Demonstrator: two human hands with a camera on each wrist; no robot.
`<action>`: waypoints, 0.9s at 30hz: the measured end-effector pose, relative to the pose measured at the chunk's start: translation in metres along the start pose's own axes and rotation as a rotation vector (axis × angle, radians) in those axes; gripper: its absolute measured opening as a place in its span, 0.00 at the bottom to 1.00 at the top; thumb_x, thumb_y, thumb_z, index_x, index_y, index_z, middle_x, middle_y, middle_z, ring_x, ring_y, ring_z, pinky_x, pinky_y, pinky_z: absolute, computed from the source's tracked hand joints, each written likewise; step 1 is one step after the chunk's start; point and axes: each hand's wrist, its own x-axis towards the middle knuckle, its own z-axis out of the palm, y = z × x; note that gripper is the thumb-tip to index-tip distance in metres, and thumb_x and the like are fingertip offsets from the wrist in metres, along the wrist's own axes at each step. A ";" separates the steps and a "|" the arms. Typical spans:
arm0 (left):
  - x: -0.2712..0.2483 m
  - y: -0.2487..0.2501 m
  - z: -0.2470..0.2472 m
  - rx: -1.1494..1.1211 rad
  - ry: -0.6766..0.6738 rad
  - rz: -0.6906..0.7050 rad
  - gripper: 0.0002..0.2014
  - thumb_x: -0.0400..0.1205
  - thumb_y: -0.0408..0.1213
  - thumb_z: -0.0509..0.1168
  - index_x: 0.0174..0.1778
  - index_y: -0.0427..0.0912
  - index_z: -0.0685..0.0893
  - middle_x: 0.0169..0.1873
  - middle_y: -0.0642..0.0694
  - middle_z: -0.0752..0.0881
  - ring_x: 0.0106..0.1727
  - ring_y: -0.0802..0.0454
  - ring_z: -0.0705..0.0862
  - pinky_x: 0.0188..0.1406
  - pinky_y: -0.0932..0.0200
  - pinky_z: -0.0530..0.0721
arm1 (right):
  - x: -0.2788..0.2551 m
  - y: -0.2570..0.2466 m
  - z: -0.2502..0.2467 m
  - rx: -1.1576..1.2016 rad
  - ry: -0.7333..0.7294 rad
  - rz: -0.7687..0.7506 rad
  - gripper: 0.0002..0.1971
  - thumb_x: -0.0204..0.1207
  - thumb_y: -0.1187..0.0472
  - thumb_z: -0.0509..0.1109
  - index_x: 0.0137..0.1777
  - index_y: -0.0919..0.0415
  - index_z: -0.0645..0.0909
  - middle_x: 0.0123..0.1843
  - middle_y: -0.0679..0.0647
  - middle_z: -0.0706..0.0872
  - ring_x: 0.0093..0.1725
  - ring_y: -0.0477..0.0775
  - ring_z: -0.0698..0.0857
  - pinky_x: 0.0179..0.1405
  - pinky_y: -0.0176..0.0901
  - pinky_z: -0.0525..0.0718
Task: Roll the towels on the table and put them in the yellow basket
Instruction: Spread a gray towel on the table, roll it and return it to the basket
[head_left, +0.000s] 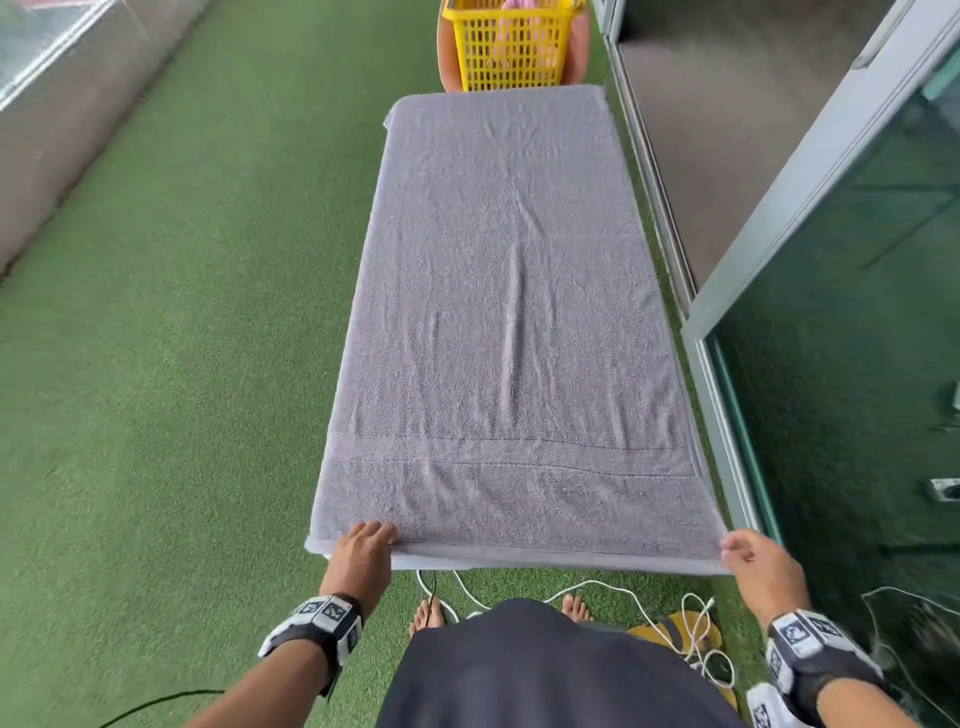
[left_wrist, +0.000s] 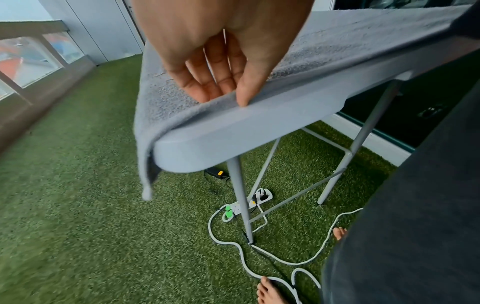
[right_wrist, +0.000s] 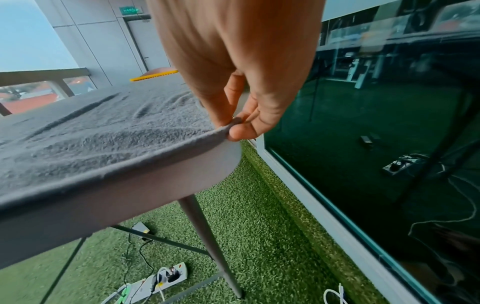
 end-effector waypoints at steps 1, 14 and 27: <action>0.000 0.008 0.004 -0.017 0.001 -0.010 0.16 0.64 0.17 0.74 0.35 0.43 0.84 0.30 0.51 0.84 0.31 0.51 0.81 0.30 0.55 0.85 | 0.002 0.004 -0.003 -0.018 0.010 -0.014 0.12 0.74 0.73 0.71 0.36 0.55 0.83 0.41 0.59 0.86 0.36 0.59 0.82 0.36 0.48 0.78; -0.015 -0.026 -0.007 -0.018 0.031 -0.103 0.19 0.64 0.24 0.78 0.46 0.43 0.83 0.38 0.50 0.81 0.37 0.55 0.74 0.34 0.59 0.81 | -0.027 -0.005 0.035 -0.367 -0.087 -0.329 0.24 0.64 0.62 0.82 0.61 0.49 0.84 0.68 0.51 0.78 0.62 0.52 0.77 0.63 0.51 0.78; -0.009 -0.037 -0.022 -0.075 0.038 -0.292 0.08 0.73 0.24 0.70 0.40 0.42 0.83 0.35 0.51 0.80 0.37 0.52 0.75 0.38 0.57 0.74 | -0.029 -0.014 0.042 -0.632 -0.086 -0.479 0.40 0.39 0.51 0.91 0.54 0.55 0.79 0.55 0.58 0.78 0.49 0.61 0.80 0.41 0.57 0.86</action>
